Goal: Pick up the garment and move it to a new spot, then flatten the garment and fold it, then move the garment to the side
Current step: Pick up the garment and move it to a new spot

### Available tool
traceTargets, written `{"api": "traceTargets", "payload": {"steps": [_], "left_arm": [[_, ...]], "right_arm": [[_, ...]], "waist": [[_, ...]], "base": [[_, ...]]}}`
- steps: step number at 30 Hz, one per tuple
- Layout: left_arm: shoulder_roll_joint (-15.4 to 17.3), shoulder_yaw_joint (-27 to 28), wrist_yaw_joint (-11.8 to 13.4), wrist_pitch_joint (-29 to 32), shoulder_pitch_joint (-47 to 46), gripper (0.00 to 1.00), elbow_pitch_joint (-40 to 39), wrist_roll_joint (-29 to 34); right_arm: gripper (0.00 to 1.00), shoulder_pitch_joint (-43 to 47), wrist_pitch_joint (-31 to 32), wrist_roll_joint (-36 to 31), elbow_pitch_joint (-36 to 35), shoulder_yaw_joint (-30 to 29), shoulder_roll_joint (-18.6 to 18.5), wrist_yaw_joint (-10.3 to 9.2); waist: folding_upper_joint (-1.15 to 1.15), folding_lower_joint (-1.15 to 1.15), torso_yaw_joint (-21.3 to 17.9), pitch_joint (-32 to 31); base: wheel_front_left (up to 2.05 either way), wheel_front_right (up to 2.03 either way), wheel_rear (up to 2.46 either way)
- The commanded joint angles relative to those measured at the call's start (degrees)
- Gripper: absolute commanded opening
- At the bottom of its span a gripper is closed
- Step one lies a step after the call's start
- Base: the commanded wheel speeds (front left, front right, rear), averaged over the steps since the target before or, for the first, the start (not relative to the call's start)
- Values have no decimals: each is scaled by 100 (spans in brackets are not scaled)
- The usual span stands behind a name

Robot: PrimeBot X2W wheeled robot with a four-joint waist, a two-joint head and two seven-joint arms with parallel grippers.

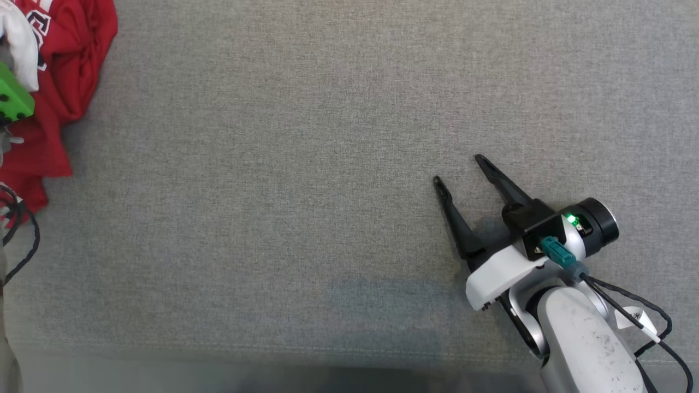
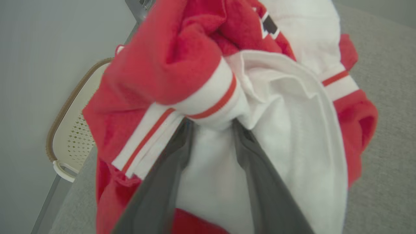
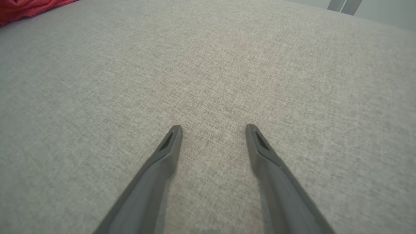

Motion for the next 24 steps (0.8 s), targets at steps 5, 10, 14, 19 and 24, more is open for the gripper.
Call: {"api": "traceTargets", "payload": {"steps": [5,10,14,19,24], "left_arm": [[-48,-68,-35,-208,-135,0,63,42],[56,-177,-66,-433,-85,0,122,159],[138,-337,-102,-523,-119,0,77,301],[202,-562,-168,-504,-231,0,-94,491],[59,-807,-224,-430,-326,0,-381,625]], "right_arm": [[100,-42,-6,-4,179,-36,-15,-13],[100,-59,-90,67,371,4,40,-11],[100,64,-207,157,606,-22,83,-11],[100,272,-352,259,919,-69,122,-11],[100,482,-457,436,1153,-35,137,-11]], "waist": [[0,-1,41,-74],[0,-1,47,-401],[0,-1,31,-818],[0,-1,-44,-1446],[0,-1,-225,-2023]], "base": [[0,0,0],[0,0,0],[0,0,0],[0,0,0],[0,0,0]]}}
